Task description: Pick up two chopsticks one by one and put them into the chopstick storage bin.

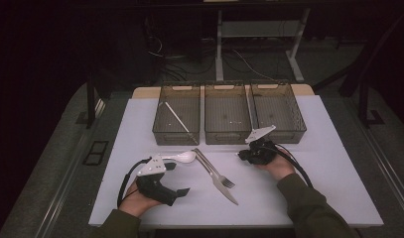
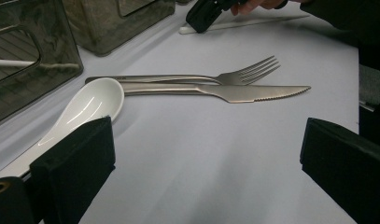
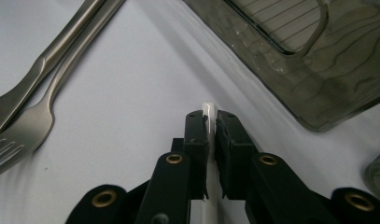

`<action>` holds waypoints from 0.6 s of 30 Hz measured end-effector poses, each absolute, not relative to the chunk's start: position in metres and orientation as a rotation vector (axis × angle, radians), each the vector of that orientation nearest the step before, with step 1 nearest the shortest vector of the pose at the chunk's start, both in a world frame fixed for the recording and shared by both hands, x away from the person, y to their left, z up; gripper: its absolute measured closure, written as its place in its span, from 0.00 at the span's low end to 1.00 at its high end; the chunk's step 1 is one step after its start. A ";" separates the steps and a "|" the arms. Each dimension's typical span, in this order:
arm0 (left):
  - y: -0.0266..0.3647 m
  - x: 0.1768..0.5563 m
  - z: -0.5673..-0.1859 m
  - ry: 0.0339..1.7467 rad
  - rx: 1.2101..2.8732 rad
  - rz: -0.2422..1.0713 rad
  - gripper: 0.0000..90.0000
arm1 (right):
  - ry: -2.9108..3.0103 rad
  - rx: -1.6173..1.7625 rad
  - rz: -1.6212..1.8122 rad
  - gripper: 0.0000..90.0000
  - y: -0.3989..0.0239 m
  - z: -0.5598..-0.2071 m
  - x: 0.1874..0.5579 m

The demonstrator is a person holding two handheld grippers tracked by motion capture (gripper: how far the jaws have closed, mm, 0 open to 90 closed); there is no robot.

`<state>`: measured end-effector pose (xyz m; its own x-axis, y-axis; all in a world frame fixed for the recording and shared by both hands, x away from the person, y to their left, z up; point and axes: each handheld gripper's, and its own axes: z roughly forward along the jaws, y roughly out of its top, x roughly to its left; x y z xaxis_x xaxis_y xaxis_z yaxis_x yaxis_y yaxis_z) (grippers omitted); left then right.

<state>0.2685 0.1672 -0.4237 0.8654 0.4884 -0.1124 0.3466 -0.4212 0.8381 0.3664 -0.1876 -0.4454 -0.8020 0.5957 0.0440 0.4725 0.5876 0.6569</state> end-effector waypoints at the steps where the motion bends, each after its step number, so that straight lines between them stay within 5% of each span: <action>1: 0.167 0.269 -0.424 0.606 2.051 0.182 0.03 | 2.626 0.903 1.010 0.88 -0.188 -0.445 0.366; 7: 0.168 0.269 -0.424 0.600 2.055 0.183 0.03 | 2.611 0.913 1.060 0.72 -0.204 -0.433 0.357; 18: 0.168 0.269 -0.424 0.601 2.057 0.181 0.03 | 2.609 0.938 0.975 0.76 -0.262 -0.428 0.314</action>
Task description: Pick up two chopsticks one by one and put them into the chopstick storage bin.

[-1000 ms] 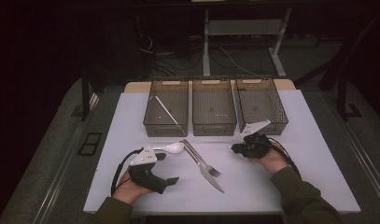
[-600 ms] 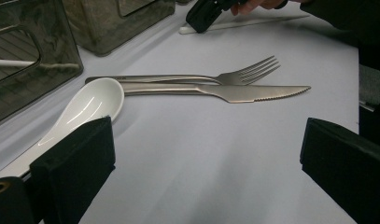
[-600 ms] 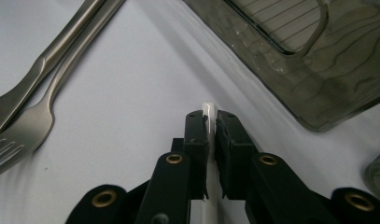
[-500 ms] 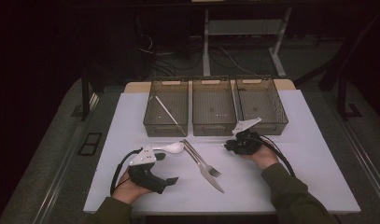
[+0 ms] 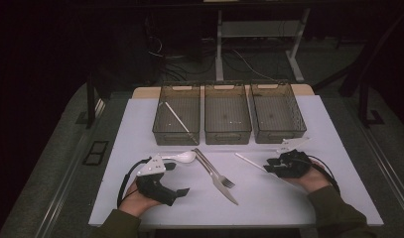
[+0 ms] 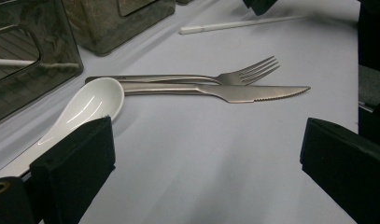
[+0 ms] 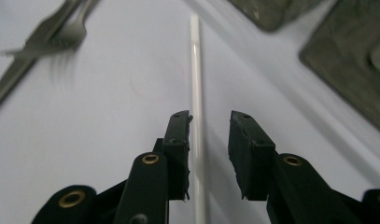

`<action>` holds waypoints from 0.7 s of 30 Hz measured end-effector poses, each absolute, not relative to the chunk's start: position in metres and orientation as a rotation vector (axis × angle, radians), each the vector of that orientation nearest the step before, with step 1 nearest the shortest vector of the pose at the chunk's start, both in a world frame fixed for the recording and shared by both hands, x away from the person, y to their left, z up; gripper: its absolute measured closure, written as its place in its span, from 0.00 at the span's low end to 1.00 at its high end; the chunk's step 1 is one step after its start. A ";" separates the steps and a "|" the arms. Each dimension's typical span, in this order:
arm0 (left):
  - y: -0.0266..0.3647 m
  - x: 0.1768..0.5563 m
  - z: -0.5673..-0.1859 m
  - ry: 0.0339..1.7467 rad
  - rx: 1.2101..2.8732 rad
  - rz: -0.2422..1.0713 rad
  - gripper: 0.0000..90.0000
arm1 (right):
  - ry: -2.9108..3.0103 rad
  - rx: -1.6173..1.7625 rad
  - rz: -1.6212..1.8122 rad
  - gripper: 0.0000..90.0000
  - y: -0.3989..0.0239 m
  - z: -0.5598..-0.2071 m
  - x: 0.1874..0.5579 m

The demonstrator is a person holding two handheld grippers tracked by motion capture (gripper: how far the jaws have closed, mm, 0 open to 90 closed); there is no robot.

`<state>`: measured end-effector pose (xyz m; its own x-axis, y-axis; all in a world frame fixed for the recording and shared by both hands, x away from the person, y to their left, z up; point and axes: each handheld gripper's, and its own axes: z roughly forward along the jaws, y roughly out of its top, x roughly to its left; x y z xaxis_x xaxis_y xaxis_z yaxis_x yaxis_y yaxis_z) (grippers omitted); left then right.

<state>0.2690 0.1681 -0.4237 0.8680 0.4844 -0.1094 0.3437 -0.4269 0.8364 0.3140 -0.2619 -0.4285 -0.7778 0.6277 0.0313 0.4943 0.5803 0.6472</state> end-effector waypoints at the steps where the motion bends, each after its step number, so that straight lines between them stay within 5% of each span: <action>1: 0.168 0.269 -0.424 0.600 2.059 0.181 0.03 | 2.607 0.942 0.974 0.77 -0.266 -0.429 0.311; 21: 0.167 0.268 -0.424 0.602 2.058 0.181 0.03 | 2.629 0.933 0.940 0.94 -0.268 -0.443 0.302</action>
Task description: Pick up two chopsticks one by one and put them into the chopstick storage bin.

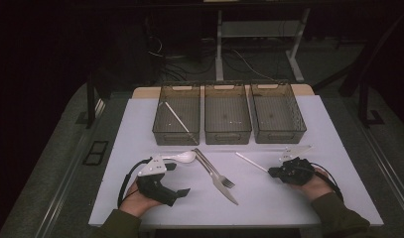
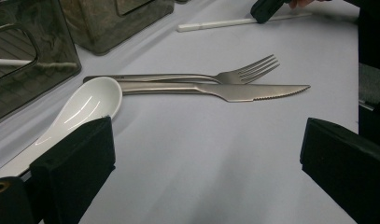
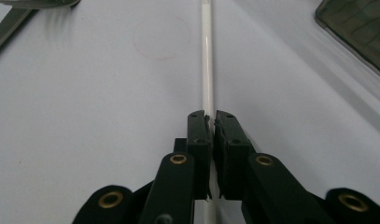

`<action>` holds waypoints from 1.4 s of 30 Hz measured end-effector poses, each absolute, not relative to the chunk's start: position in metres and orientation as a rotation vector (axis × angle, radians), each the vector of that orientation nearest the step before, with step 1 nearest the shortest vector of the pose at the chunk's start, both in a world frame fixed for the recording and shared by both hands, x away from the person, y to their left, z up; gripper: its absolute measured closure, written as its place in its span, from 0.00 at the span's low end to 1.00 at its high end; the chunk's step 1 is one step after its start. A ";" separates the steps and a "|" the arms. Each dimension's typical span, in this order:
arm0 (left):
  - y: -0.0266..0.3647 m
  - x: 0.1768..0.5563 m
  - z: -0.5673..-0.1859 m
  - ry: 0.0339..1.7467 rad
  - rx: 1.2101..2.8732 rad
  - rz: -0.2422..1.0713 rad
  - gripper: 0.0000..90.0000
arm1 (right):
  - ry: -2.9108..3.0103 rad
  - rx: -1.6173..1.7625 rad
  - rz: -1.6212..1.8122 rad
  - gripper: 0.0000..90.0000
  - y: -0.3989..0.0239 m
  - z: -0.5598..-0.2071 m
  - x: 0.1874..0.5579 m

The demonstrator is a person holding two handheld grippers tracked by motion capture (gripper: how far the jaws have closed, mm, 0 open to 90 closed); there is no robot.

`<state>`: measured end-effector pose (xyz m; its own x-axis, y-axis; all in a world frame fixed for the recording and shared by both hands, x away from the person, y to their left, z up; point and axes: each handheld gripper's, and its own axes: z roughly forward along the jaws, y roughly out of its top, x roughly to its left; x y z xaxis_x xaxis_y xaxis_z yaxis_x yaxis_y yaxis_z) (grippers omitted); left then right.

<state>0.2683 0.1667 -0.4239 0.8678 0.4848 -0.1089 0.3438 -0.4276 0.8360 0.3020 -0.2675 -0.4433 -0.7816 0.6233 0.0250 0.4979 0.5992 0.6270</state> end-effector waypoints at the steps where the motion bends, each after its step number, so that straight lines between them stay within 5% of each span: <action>1: 0.167 0.268 -0.424 0.601 2.054 0.183 0.03 | 2.630 0.939 0.959 0.94 -0.268 -0.442 0.302; 15: 0.167 0.269 -0.424 0.607 2.048 0.183 0.03 | 2.560 0.977 1.157 0.94 -0.253 -0.390 0.311; 29: 0.169 0.269 -0.423 0.608 2.037 0.181 0.03 | 2.489 1.016 1.170 0.94 -0.163 -0.344 0.372; 42: 0.168 0.268 -0.423 0.602 2.022 0.177 0.03 | 2.484 1.098 1.064 0.94 -0.076 -0.347 0.438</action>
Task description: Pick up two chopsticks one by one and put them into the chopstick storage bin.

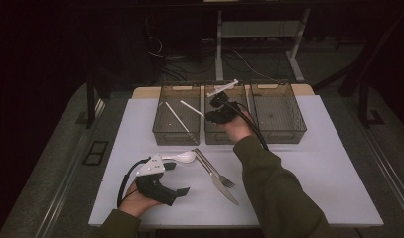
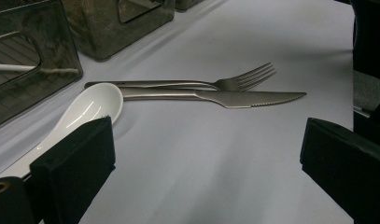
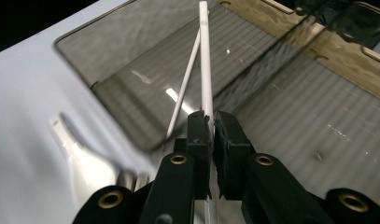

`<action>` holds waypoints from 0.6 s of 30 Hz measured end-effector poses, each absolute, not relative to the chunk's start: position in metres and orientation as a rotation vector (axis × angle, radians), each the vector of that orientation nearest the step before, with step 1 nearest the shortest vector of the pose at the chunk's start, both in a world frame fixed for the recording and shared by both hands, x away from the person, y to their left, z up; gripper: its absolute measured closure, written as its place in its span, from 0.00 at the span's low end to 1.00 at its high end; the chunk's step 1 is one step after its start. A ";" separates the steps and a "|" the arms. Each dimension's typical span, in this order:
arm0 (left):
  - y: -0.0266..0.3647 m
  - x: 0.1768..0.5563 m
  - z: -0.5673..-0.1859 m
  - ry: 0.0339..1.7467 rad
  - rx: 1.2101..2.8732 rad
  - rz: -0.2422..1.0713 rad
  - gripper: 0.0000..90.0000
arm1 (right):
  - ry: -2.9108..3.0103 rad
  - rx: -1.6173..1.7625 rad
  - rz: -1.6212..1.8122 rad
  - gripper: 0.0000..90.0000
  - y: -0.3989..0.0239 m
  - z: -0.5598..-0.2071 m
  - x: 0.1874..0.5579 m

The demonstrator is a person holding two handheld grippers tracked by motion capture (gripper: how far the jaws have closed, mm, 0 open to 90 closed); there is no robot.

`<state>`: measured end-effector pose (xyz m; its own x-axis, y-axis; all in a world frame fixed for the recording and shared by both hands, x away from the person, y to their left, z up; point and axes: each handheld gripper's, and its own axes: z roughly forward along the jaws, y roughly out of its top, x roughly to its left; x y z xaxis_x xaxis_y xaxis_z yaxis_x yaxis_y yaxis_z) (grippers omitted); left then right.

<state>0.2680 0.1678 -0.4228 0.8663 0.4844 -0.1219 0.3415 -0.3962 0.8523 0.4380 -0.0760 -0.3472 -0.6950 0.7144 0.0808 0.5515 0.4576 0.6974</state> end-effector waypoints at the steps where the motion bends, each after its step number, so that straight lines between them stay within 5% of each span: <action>1: 0.168 0.268 -0.423 0.602 2.021 0.175 0.03 | 2.483 1.109 1.057 0.94 -0.070 -0.349 0.443; 14: 0.167 0.268 -0.422 0.584 2.014 0.156 0.03 | 2.510 1.186 0.965 0.94 0.001 -0.365 0.496; 18: 0.168 0.267 -0.421 0.582 2.012 0.157 0.03 | 2.505 1.197 1.001 0.87 0.010 -0.367 0.502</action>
